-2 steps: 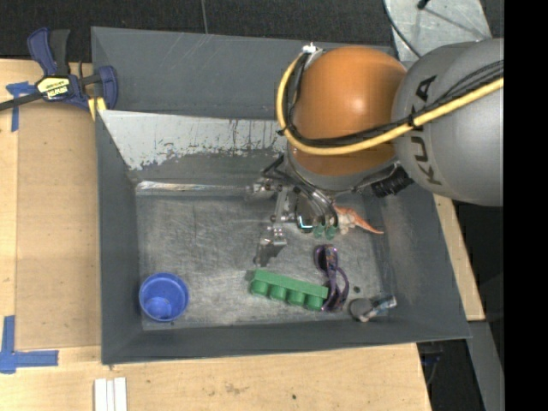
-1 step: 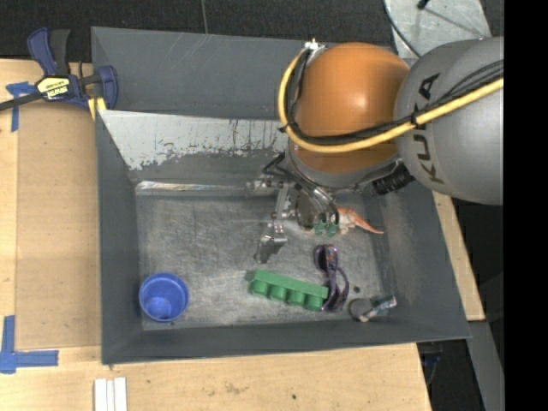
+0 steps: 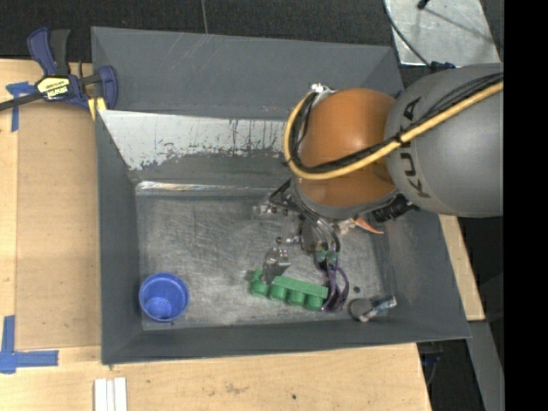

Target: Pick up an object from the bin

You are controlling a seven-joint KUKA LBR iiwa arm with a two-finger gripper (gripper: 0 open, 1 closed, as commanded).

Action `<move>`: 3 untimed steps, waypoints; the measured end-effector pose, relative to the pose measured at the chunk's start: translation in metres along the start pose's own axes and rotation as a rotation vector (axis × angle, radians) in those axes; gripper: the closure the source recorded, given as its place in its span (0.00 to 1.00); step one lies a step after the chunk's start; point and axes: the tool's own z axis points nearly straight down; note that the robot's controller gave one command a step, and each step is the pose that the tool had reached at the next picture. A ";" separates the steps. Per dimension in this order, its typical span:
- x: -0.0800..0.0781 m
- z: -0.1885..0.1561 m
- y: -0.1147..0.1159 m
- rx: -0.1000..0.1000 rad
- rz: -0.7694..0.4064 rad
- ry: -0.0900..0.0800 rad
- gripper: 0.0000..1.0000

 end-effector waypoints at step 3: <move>0.034 0.099 -0.027 0.001 0.181 -0.001 0.00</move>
Offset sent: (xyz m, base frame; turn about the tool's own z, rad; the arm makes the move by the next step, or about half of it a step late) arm -0.0307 -0.0384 -0.0394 0.1742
